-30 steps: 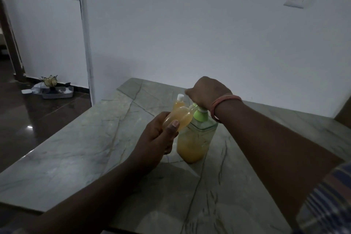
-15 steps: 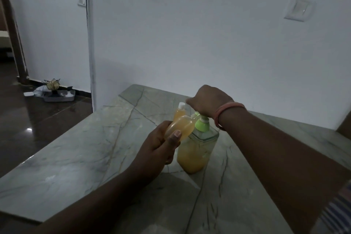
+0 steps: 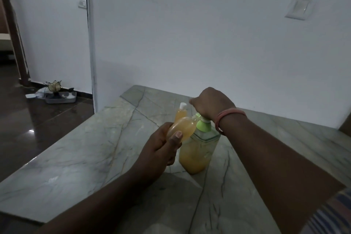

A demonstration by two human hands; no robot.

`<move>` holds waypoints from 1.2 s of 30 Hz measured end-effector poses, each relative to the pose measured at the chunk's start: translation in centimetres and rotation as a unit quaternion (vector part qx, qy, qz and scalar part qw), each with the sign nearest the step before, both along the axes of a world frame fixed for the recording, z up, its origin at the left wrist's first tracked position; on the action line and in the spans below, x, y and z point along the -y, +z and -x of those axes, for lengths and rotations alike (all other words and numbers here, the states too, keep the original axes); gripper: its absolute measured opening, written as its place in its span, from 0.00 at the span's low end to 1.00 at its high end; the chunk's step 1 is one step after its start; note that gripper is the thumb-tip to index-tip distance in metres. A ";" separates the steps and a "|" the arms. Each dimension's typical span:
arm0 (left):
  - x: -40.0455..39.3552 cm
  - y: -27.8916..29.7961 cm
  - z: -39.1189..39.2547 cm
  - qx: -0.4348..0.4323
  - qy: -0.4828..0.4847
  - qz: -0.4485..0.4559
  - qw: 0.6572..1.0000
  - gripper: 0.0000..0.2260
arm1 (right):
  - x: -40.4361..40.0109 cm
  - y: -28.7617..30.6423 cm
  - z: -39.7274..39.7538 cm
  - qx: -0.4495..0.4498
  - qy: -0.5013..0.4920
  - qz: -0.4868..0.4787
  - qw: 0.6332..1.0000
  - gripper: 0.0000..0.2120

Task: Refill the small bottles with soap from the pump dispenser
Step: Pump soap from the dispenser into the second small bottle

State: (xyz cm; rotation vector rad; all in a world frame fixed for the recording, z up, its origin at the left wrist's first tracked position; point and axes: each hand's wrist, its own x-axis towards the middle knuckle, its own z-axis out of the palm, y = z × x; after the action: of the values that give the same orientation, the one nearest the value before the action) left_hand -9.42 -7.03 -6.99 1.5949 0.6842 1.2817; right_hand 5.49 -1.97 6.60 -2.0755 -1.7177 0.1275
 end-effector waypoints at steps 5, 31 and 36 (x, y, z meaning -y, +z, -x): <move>0.3 0.3 -0.1 0.000 -0.004 0.000 1.000 0.17 | 0.3 0.6 -0.2 0.023 0.019 0.010 1.000 0.15; 0.0 0.1 -0.1 0.023 -0.024 -0.011 0.999 0.11 | -0.7 0.3 -0.1 0.031 0.009 0.013 0.999 0.16; -0.2 0.1 -0.2 0.027 -0.032 -0.001 0.999 0.15 | -0.9 -0.5 -0.7 -0.031 -0.019 0.003 0.999 0.16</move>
State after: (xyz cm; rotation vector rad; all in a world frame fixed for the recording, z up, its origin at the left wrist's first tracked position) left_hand -9.23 -6.85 -6.91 1.5664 0.5930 1.2744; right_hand 6.23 -1.10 6.09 -2.0847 -1.6415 0.1831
